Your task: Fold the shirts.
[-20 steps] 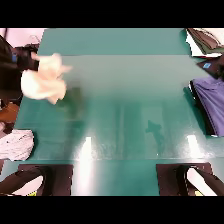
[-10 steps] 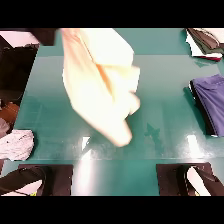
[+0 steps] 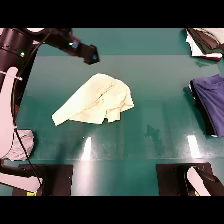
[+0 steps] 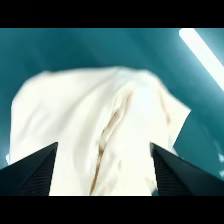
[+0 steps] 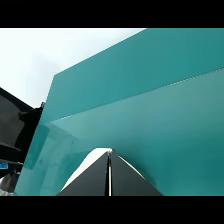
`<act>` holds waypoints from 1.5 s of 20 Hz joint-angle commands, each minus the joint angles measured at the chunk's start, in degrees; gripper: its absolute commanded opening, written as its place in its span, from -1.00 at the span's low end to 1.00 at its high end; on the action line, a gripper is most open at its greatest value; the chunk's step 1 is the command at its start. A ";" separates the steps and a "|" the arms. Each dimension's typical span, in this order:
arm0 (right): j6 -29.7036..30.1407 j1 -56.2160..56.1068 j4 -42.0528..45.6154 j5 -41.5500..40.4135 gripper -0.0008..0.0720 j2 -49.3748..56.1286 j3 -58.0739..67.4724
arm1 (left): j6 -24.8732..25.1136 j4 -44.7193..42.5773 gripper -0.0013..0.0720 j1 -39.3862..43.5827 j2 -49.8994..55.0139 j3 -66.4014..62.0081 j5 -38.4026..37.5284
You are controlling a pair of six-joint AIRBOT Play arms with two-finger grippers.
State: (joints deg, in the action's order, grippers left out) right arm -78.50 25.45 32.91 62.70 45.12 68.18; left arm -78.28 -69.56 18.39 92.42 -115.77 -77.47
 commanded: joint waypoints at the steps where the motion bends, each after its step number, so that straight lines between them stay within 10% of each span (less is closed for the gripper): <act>1: 0.17 0.02 0.28 0.46 -0.92 -0.02 -0.02 | -2.80 0.48 0.79 -7.98 1.22 0.26 -14.05; 14: 1.25 0.00 0.31 0.57 -0.92 -0.02 -0.04 | 1.90 0.90 0.66 -31.89 -27.36 70.01 6.91; 27: 1.25 0.00 0.28 3.43 -0.92 -0.02 -0.04 | 2.25 12.68 0.64 -31.71 -24.85 76.28 21.00; 30: 1.40 0.00 0.31 3.87 -0.92 -0.02 -0.17 | 3.76 13.51 -0.90 -31.71 -24.85 76.24 21.46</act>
State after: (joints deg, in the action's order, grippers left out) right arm -77.21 25.45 33.21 65.91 45.12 68.12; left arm -75.90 -58.11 -13.30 67.29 -39.62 -57.17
